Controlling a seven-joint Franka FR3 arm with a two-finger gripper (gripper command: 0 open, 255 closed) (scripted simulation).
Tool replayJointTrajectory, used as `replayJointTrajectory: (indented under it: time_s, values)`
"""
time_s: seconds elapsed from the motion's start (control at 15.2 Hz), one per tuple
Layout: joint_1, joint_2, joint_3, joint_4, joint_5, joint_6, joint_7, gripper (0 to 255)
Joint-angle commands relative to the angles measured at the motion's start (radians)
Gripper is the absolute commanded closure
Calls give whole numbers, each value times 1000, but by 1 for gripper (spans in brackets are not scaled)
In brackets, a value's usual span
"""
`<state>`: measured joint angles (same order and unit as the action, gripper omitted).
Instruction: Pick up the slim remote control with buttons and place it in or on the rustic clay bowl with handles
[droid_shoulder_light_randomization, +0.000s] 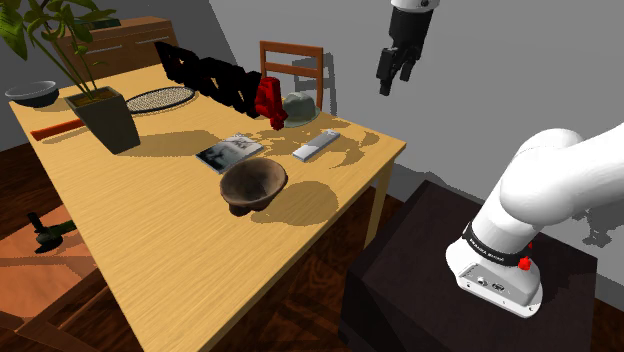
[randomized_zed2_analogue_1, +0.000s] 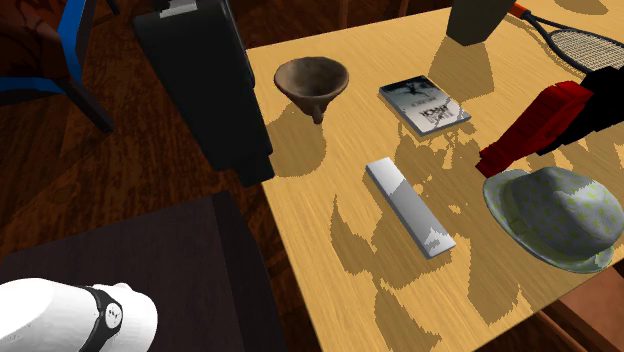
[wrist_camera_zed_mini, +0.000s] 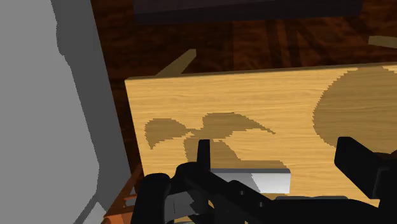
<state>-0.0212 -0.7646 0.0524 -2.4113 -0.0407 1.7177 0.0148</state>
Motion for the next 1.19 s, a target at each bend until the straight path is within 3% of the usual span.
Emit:
replayJointTrajectory:
  time_s: [0.0,0.59,1.12]
  values:
    - [0,0,0,0,0,0,0,0]
    - [-106,300,164,36,68,231,493,0]
    - [-194,622,246,169,32,389,923,0]
